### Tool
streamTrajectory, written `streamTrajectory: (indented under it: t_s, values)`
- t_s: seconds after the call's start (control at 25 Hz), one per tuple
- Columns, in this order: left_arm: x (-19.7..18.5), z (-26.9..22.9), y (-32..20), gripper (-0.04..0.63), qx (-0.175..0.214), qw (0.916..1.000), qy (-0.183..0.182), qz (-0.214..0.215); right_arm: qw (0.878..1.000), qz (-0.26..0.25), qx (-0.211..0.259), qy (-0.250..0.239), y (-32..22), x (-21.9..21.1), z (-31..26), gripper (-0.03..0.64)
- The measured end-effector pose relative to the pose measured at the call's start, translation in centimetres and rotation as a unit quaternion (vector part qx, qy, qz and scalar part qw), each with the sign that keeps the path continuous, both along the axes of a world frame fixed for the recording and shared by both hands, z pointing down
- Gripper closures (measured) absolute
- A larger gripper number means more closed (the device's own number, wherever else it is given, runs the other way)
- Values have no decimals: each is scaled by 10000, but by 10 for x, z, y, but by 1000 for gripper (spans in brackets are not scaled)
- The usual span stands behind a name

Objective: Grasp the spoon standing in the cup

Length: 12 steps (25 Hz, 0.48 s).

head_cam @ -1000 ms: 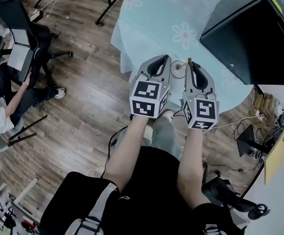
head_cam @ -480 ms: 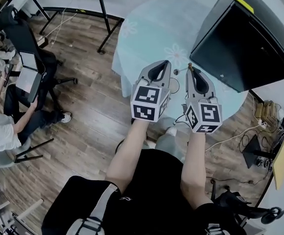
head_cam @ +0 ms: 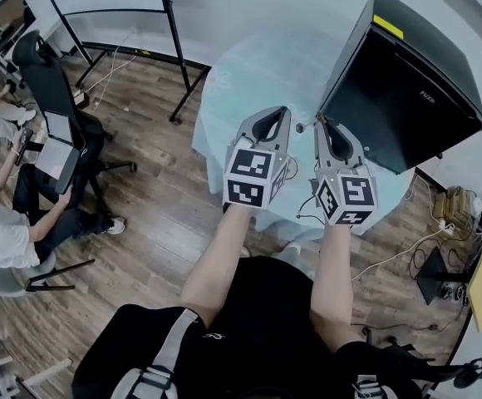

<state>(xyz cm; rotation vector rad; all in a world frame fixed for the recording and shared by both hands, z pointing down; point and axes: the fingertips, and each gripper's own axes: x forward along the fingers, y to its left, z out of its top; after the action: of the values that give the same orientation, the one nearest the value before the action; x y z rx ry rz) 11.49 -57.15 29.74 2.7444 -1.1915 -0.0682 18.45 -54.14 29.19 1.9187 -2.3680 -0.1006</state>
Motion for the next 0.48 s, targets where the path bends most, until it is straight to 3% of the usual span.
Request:
streamTrajectory:
  t_s: [0.48]
  values:
    - [10,-3,7,581,79,9999,-45,58,10000,-4,28,-55,9,8,0,574]
